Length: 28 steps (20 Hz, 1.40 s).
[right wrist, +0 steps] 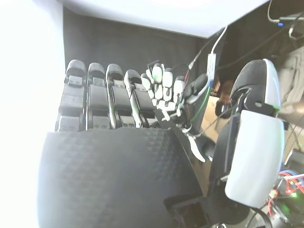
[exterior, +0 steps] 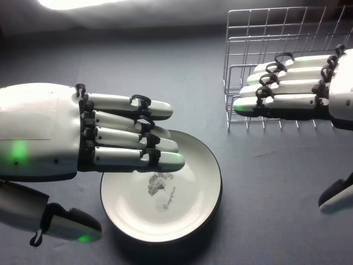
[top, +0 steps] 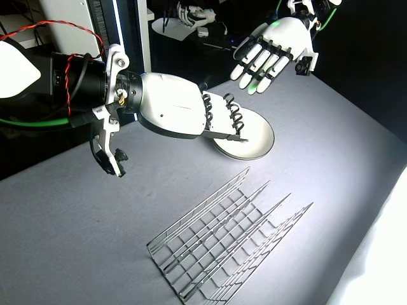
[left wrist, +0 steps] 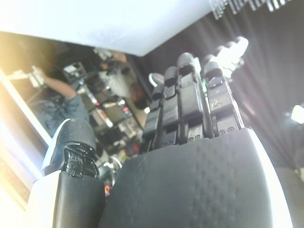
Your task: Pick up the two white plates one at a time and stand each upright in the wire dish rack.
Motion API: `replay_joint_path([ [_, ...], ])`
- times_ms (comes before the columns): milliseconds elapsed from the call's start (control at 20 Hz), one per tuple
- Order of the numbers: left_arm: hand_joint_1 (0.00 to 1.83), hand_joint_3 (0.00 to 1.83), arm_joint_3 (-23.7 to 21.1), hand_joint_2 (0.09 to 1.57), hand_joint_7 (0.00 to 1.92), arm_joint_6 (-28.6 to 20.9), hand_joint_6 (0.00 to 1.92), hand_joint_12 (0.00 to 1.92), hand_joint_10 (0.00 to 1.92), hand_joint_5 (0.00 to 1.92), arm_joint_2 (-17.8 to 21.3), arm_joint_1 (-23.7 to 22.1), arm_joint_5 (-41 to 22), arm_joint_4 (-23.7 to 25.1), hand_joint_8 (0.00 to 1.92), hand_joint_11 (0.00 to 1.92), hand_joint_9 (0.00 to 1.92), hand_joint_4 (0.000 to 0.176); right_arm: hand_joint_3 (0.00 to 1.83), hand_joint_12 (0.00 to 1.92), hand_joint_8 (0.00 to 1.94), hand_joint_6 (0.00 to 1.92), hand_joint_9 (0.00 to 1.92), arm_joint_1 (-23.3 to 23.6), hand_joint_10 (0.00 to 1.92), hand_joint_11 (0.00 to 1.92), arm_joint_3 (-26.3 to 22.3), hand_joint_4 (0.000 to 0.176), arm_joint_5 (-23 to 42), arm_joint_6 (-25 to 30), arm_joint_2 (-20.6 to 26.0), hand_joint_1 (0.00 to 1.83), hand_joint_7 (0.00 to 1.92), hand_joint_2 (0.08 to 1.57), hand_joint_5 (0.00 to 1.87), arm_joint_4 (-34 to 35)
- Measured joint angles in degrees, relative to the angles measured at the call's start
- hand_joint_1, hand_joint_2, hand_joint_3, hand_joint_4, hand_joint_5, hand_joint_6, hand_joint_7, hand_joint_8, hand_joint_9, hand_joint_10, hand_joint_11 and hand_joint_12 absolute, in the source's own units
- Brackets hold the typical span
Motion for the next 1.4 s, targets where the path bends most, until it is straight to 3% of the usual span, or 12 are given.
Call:
replay_joint_path([
  [50, 0.0, 0.04, 0.0, 1.06, 0.0, 0.0, 0.0, 0.0, 0.0, 0.0, 0.0, 0.0, 0.2, 0.0, 0.0, 0.0, 0.0, 0.0, 0.03, 0.0, 0.0, 0.0, 0.0, -0.6, 0.0, 0.0, 0.4, 0.0, 0.2, -0.2, 0.0, 0.0, 0.0, 1.14, 0.0, -0.2],
  [100, 0.0, 0.02, 0.0, 1.07, 0.0, 0.0, 0.0, 0.0, 0.0, 0.0, 0.0, 0.0, 0.0, 0.0, 0.0, 0.0, 0.0, 0.0, 0.02, 0.0, 0.0, 0.0, 0.0, -0.8, 0.0, 0.0, 0.6, 0.0, 0.2, -0.1, 0.0, 0.0, 0.0, 1.14, 0.0, -0.2],
  [550, 0.0, 0.01, 1.2, 1.05, 0.0, -0.2, 0.0, 0.0, 0.0, 0.0, 0.0, -0.1, -1.4, 0.1, 0.0, 0.0, 0.0, 0.0, 0.01, 0.0, 0.0, 0.0, 0.0, -1.4, 0.0, 0.0, 0.7, 0.0, 1.0, -0.6, -0.1, 0.0, 0.0, 1.14, 0.0, -2.1],
  [850, 0.0, 0.0, 3.5, 1.04, 0.0, -3.2, 0.0, 0.0, 0.0, 0.0, -0.6, -2.7, -3.9, 3.4, 0.0, 0.0, 0.0, 0.0, 0.01, 0.0, 0.0, 0.0, 0.0, -2.4, 0.0, 0.0, 0.8, 0.0, 1.9, -0.7, -0.1, 0.0, 0.0, 1.15, 0.0, -3.1],
  [1000, 0.0, 0.0, 4.4, 1.05, 0.0, -5.9, 0.0, 0.0, 0.0, 0.0, -1.5, -5.9, -5.5, 11.1, 0.0, 0.0, 0.0, 0.0, 0.0, 0.0, 0.0, 0.0, 0.0, -2.4, 0.0, 0.0, 0.7, 0.0, 2.4, -0.7, 0.0, 0.0, 0.0, 1.14, 0.0, -2.9],
  [1200, 0.0, 0.01, 7.0, 1.07, 0.0, -8.9, 0.0, 0.0, 0.0, 0.0, -3.2, -6.5, -8.1, 22.7, 0.0, 0.0, 0.0, 0.0, 0.01, 0.0, 0.0, 0.0, 0.0, -2.4, 0.0, 0.0, 0.7, 0.0, 2.4, -0.7, -0.1, 0.0, 0.0, 1.16, 0.0, -3.0],
  [1400, 0.0, 0.0, 12.0, 1.05, 0.0, -9.0, 0.0, 0.0, 0.0, 0.0, -5.8, -4.1, -7.9, 25.4, 0.0, 0.0, 0.0, 0.0, 0.02, 0.0, 0.0, 0.0, 0.0, -2.4, 0.0, 0.0, 0.7, 0.0, 2.6, -0.7, -0.1, 0.0, 0.0, 1.18, 0.0, -3.6],
])
